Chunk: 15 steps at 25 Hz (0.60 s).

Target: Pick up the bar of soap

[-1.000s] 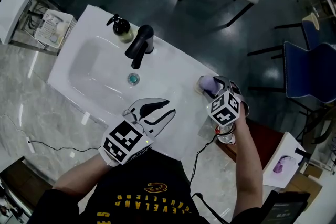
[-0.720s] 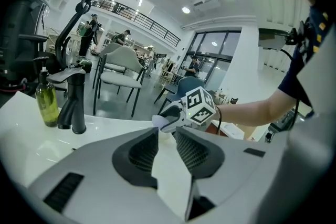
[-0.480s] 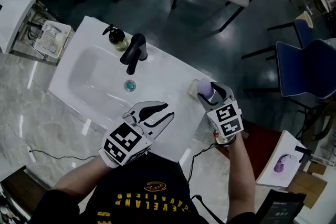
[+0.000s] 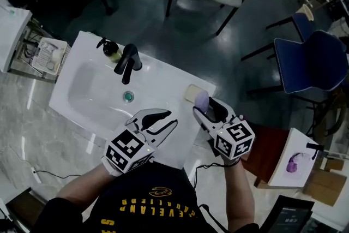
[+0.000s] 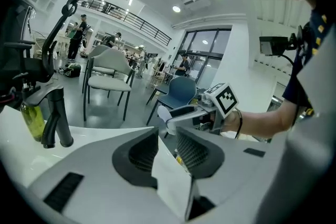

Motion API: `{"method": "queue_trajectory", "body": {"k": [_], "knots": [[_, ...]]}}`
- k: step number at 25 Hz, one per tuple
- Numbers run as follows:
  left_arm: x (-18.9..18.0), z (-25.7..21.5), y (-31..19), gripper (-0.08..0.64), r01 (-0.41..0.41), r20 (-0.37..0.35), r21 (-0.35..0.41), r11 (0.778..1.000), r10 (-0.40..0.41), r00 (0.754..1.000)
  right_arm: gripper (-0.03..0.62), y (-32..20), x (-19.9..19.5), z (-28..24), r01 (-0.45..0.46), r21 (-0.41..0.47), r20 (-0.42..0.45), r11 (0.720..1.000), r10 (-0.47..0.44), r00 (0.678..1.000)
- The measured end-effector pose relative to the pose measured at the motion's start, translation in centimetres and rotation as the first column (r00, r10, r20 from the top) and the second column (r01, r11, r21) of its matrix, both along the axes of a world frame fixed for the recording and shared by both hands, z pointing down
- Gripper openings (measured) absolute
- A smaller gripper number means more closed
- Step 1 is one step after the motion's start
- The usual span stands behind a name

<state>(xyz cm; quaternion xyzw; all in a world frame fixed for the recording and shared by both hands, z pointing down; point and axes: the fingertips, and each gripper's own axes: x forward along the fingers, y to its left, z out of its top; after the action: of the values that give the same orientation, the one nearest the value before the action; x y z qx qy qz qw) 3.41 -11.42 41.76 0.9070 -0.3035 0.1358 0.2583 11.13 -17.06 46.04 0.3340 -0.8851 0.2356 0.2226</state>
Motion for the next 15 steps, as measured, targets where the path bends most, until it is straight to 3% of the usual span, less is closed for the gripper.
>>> {"method": "queue_trajectory", "body": {"k": [8,15], "knots": [[1.3,-1.4,0.5,0.115,-0.042,-0.044,0.001,0.999,0.042,0.998,0.265,2.8,-0.8,-2.9,-0.090,-0.044,0.196,0.995,0.097,0.976],[1.7,-2.4,1.1,0.115,-0.063,-0.069,-0.011,0.998,0.062,0.996,0.265,4.2,-0.1,-5.4,-0.218,-0.111,0.384,0.970,0.244,0.890]]}}
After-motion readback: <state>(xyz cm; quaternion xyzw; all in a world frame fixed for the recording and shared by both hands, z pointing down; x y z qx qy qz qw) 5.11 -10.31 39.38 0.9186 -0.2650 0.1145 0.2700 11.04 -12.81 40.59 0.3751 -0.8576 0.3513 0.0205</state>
